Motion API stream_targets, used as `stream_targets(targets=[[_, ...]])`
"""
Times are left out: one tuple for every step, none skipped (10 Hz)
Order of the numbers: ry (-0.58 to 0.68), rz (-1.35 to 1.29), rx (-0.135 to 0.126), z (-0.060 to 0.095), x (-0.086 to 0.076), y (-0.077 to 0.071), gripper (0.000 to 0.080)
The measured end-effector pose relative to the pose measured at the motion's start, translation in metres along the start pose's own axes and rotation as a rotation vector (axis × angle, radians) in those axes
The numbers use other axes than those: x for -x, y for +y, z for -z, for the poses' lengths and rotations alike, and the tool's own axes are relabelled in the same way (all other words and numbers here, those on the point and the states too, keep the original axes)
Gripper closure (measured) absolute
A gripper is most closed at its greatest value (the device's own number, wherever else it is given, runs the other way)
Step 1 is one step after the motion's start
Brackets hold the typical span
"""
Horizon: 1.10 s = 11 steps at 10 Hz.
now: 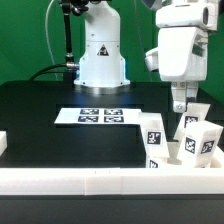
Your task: Assemble stool
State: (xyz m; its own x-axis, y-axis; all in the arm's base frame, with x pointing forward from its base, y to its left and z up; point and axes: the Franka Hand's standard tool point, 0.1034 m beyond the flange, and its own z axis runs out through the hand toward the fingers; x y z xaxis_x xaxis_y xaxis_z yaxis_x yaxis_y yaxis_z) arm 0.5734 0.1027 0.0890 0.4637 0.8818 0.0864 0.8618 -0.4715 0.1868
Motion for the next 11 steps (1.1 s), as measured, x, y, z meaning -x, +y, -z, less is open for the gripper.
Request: stream_targets(targets=[[0.0,-0.004,0.0,-0.0003,0.0001,-0.0002,0.015],[-0.001,-0.01,-0.001,-0.0003,0.0001,-0.0003,0.024],[-0.001,-0.015,-0.001,-0.0004,0.0001,-0.0003,0.0416],[-0.001,-0.016,-0.001,-0.0004,0.0003,-0.0002,0.0416],[-0.001,-0.017,-0.001,-0.0004,0.0011,0.0004,0.0465],[-0.002,-0.022,0.0,-0.0006,0.0041,0.0027,0.0465],[-0.003,-0.046,0.0,-0.0007,0.0043,0.0029,0.0465],[-0.003,-0.048,0.0,-0.0007,0.0045,0.0029,0.0465],[-0.002,-0.1,0.0,-0.0007,0.0044,0.0029,0.0465],[-0.003,-0.163,0.0,-0.0007,0.0045,0.0029,0.0465],[-0.003,-0.254,0.0,-0.0008,0.0047,0.0027,0.0465]])
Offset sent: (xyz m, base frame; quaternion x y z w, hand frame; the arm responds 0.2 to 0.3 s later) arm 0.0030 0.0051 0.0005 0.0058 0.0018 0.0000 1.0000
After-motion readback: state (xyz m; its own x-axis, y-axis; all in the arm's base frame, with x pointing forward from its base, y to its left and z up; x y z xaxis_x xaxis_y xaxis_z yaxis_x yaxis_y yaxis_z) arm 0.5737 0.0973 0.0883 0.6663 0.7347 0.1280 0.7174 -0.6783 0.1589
